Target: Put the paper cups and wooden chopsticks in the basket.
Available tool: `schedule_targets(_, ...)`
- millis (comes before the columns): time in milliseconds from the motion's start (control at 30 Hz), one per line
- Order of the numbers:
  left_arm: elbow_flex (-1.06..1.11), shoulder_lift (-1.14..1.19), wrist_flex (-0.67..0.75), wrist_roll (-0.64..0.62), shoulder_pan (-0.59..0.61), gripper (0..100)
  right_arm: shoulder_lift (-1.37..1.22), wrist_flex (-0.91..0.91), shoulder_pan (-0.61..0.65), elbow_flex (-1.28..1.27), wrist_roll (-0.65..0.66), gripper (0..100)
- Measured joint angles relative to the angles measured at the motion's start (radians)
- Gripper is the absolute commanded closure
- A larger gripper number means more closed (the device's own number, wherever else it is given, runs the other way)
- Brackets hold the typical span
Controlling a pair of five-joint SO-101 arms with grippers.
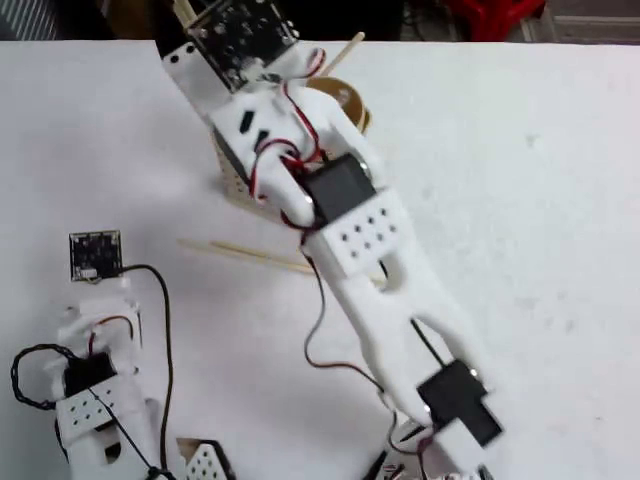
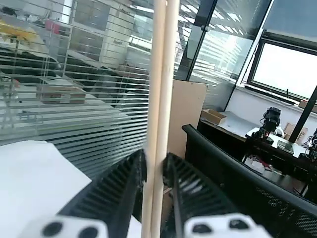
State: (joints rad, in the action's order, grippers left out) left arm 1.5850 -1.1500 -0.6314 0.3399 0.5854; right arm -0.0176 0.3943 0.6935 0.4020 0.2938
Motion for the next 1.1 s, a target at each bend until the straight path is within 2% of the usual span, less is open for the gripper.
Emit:
schedule_targets(233,0.0,0.0,0.0,0.0,0.0,92,-0.13,-0.012,-0.041,0.012,0.0,98.1)
schedule_targets(367,0.0,0.0,0.0,0.0,0.0,92,-0.14,0.048,-0.068,0.012,-0.006,98.1)
schedule_targets(567,0.0,0.0,0.0,0.0,0.0,92,-0.14,0.198,-0.101,0.011,-0.206,98.1)
schedule_targets(733,0.0,0.0,0.0,0.0,0.0,92,-0.106,0.193,-0.121,-0.117,-0.241,98.1)
schedule_targets(833,0.0,0.0,0.0,0.0,0.0,92,-0.02,0.115,-0.117,-0.269,-0.238,98.1)
schedule_targets(933,0.0,0.0,0.0,0.0,0.002,92,0.072,0.003,-0.12,-0.443,-0.155,95.9)
schedule_targets(1000,0.0,0.0,0.0,0.0,0.0,92,0.124,-0.035,-0.118,-0.542,-0.089,89.9)
schedule_targets(1100,0.0,0.0,0.0,0.0,0.002,92,0.198,-0.04,-0.126,-0.618,-0.064,79.4)
